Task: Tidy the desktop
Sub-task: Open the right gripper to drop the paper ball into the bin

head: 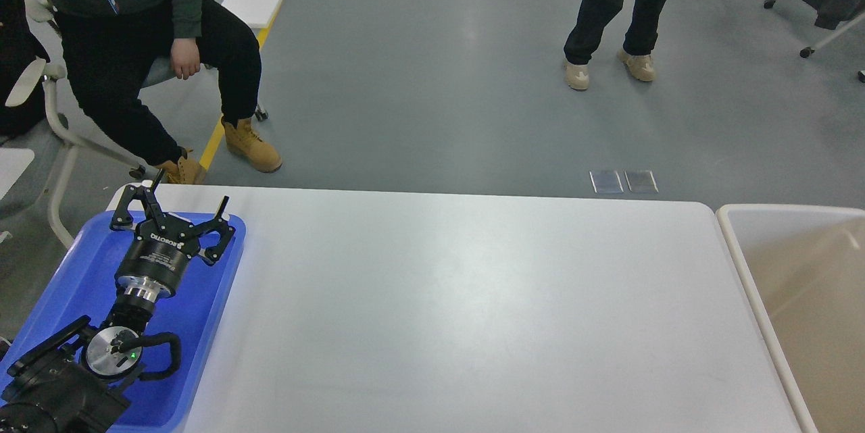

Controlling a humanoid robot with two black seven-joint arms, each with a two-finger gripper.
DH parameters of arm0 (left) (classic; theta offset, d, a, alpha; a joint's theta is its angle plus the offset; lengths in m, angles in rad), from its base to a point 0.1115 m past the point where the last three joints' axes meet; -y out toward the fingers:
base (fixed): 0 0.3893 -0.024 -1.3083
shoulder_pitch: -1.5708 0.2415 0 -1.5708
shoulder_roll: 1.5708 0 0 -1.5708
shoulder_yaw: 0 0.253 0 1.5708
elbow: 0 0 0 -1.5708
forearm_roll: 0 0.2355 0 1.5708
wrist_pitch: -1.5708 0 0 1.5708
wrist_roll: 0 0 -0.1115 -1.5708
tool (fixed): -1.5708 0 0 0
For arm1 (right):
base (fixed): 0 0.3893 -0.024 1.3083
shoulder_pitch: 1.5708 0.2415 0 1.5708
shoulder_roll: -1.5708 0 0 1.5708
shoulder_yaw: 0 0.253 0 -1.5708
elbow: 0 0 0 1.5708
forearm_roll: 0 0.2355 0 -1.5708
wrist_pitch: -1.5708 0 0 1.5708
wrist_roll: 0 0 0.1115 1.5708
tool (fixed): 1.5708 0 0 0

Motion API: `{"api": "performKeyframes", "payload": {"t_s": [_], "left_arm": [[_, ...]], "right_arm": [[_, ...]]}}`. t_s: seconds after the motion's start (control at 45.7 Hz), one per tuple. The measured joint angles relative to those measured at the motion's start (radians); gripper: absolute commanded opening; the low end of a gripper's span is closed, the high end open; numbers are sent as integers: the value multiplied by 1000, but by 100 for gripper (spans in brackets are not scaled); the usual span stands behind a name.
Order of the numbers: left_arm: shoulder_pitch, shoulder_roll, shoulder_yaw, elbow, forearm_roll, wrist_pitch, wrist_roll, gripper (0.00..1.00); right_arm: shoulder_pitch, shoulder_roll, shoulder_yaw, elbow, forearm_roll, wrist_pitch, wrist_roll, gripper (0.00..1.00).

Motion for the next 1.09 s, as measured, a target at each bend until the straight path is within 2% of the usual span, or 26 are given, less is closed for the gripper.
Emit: {"api": "performKeyframes", "payload": {"t_s": [0.307,0.438,0.482,0.591,0.635,1.095], "left_arm": [[0,0,0,0,0,0,0,99],[0,0,0,0,0,0,0,99],[0,0,0,0,0,0,0,99],[0,0,0,0,0,0,0,99],[0,0,0,0,0,0,0,99],[0,0,0,0,0,0,0,99]], "right_arm": [[-158,112,134,-61,3,-100,-39,9],[-192,136,172,-74,4,-115,-46,21],[-202,143,184,-77,4,-119,-48,31],[-217,153,201,-80,5,-122,-50,83],[-221,156,206,-80,5,-124,-51,97],[-224,142,226,-59,-9,-117,-52,99]]}}
